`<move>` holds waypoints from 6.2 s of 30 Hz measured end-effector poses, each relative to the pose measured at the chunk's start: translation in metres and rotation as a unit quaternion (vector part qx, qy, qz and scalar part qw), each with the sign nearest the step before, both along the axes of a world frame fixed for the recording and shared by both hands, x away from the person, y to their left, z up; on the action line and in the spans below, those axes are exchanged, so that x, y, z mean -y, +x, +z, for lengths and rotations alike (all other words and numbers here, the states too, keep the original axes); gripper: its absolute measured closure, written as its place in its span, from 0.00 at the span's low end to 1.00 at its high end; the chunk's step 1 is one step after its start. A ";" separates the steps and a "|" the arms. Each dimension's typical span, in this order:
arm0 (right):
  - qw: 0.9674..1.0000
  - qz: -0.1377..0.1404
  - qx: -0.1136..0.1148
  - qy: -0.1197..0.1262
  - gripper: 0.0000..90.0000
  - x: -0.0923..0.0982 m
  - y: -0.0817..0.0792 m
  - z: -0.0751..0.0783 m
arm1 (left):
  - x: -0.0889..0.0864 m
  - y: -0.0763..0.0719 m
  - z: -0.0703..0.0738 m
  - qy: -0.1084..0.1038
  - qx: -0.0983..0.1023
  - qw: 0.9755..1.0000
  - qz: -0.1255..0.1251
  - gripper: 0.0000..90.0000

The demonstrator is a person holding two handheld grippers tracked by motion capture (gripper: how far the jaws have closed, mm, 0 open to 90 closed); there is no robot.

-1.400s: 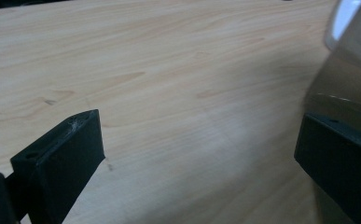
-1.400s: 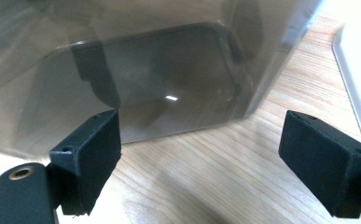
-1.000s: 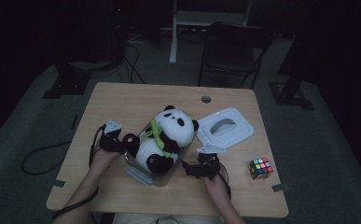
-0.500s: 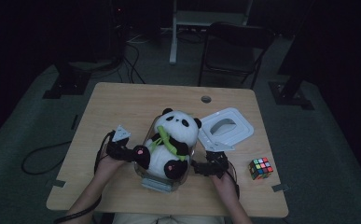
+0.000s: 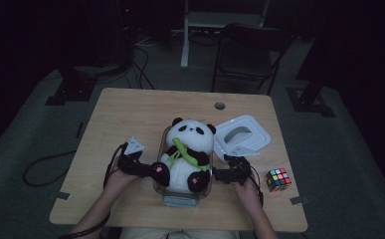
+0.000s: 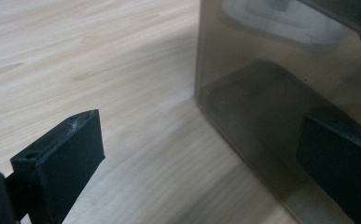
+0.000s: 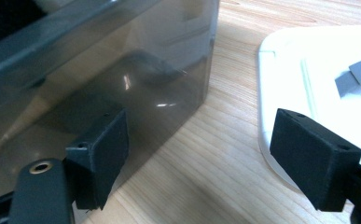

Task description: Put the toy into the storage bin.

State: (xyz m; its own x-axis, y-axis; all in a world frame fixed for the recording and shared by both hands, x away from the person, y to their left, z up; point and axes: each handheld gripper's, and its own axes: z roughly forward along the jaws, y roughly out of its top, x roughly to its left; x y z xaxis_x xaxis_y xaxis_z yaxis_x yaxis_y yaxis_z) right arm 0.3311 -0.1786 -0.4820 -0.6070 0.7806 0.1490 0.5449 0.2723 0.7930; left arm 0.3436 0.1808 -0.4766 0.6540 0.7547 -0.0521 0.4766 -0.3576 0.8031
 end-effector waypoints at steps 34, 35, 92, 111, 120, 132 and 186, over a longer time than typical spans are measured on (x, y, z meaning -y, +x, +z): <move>0.999 -0.046 0.019 0.018 0.19 0.027 -0.002 0.019 | 0.006 -0.005 0.011 -0.024 0.010 0.998 -0.053 0.02; 0.998 -0.048 0.021 0.020 0.19 0.028 -0.003 0.021 | 0.004 -0.006 0.013 -0.027 0.010 0.998 -0.055 0.02; 0.985 0.155 0.038 0.068 1.00 -0.016 -0.085 0.094 | 0.025 -0.069 0.088 -0.066 0.024 0.959 -0.275 0.98; 0.987 0.149 -0.038 0.037 0.99 -0.025 -0.069 0.054 | 0.048 -0.061 0.056 -0.021 -0.028 0.959 -0.283 0.98; 0.988 0.146 -0.023 0.046 0.95 -0.019 -0.069 0.065 | 0.039 -0.061 0.069 -0.050 -0.017 0.959 -0.277 0.90; 0.993 0.096 0.022 0.064 0.96 -0.005 -0.035 0.101 | 0.028 -0.035 0.097 -0.072 0.038 0.974 -0.214 0.86; 0.999 0.038 -0.030 0.019 1.00 -0.042 0.031 0.073 | 0.077 0.030 0.065 0.014 -0.034 0.986 -0.161 1.00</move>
